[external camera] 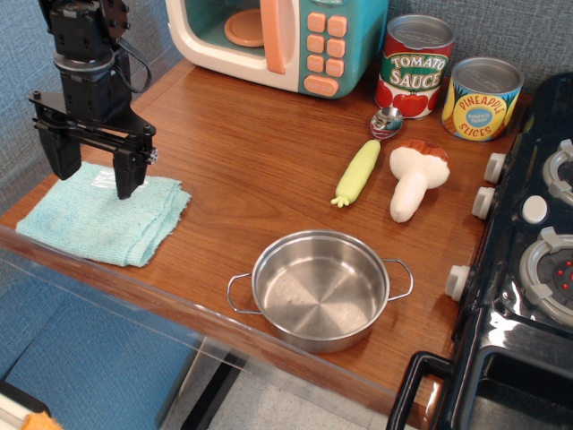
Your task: Move mushroom and place it to the left side of the towel.
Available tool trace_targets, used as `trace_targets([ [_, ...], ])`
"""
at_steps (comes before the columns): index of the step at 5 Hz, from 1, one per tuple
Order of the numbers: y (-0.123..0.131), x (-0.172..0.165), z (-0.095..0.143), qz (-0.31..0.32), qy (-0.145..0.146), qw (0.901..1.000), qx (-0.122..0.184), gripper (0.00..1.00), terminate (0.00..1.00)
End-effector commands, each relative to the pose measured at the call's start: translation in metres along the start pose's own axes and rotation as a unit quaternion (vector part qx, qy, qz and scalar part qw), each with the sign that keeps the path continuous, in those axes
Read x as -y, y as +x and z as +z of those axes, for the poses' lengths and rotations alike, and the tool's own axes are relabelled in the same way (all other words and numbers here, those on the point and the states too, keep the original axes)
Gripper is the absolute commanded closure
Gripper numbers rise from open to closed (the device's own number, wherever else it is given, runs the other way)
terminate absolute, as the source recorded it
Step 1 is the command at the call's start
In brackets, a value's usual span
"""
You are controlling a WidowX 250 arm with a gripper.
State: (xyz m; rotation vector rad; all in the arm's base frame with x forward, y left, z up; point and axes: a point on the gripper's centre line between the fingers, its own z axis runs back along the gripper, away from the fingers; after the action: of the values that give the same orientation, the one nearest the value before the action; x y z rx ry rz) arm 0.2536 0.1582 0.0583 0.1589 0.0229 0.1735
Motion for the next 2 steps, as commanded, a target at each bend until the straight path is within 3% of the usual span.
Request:
trace_targets([
  [1,0.0,0.0,0.0,0.0,0.0,1.0,0.0,0.0,0.0],
  [2,0.002,0.02,0.01,-0.019,-0.046,0.9986,0.017,0.0,0.0],
])
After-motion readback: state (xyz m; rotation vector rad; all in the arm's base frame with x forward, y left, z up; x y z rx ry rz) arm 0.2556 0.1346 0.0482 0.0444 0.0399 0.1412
